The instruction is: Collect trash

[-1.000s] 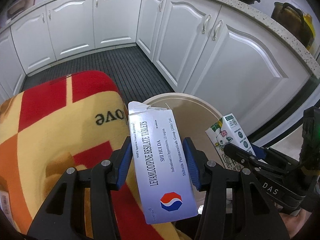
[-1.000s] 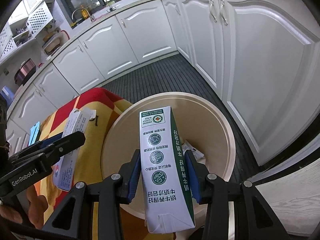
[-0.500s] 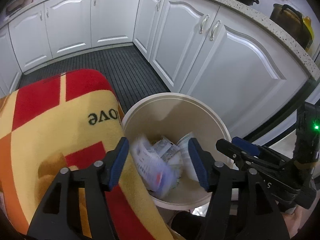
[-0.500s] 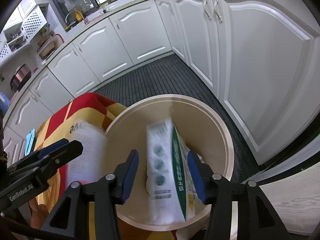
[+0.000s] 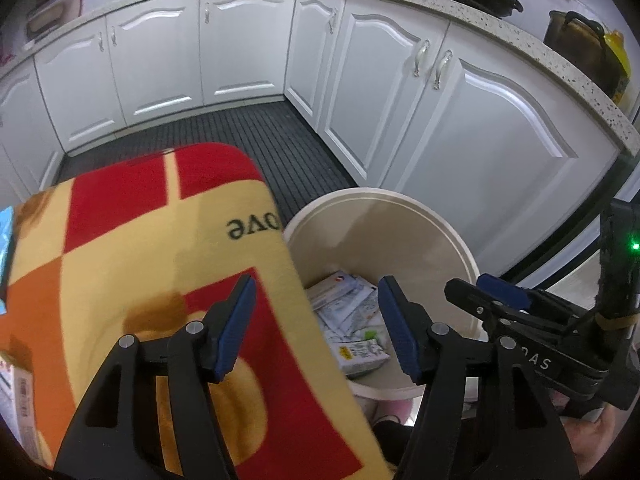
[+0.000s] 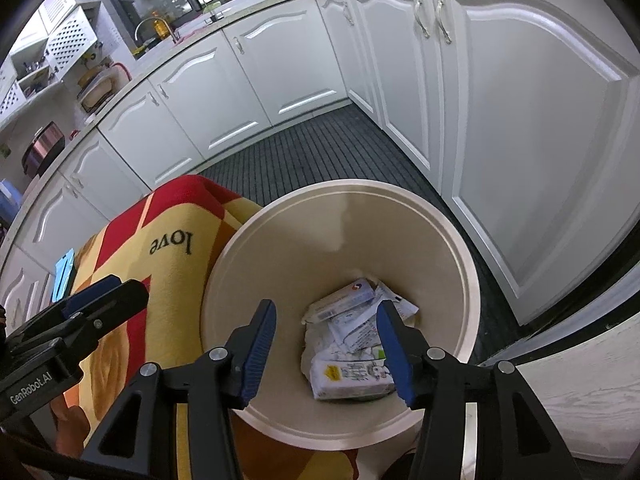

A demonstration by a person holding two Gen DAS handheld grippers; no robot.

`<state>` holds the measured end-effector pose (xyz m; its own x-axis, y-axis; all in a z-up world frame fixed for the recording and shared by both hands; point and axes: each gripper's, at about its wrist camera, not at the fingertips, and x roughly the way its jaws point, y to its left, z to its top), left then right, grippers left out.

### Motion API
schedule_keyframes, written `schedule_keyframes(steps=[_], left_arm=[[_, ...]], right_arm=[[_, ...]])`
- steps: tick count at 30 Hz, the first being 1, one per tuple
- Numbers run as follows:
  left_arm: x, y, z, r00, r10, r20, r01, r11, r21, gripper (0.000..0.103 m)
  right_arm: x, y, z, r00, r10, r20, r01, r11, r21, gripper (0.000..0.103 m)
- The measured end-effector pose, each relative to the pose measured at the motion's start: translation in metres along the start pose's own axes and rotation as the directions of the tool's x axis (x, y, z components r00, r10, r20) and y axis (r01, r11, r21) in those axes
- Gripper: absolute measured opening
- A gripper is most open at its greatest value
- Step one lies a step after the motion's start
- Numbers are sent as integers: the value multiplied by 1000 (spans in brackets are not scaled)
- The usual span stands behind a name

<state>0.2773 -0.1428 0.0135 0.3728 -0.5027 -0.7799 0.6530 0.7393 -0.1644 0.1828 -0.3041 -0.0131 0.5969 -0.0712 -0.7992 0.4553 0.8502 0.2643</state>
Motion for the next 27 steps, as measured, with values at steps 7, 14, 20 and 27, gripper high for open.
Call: schedule_keyframes(steps=[7,14,20,27], left_arm=[[-23,22,-4,999,38,37,-37,999,-35,62],[-47,49,-13,995,84,62,-80,994,-72,62],[-69,75,-20,988,128,87,-118,987,-108,62],[-91,104,-29,978,180,102,-164,975,-148,62]], right_arm=[[-12,28,-6,1000,14,17,-14,999,-46,54],[-19,62,-12,999,39,30,-36,995,-94,58],[-22,87,-16,997,61,35,-56,990,-131,59],[-23,118,-21,995,91,34,-84,981,-177,62]])
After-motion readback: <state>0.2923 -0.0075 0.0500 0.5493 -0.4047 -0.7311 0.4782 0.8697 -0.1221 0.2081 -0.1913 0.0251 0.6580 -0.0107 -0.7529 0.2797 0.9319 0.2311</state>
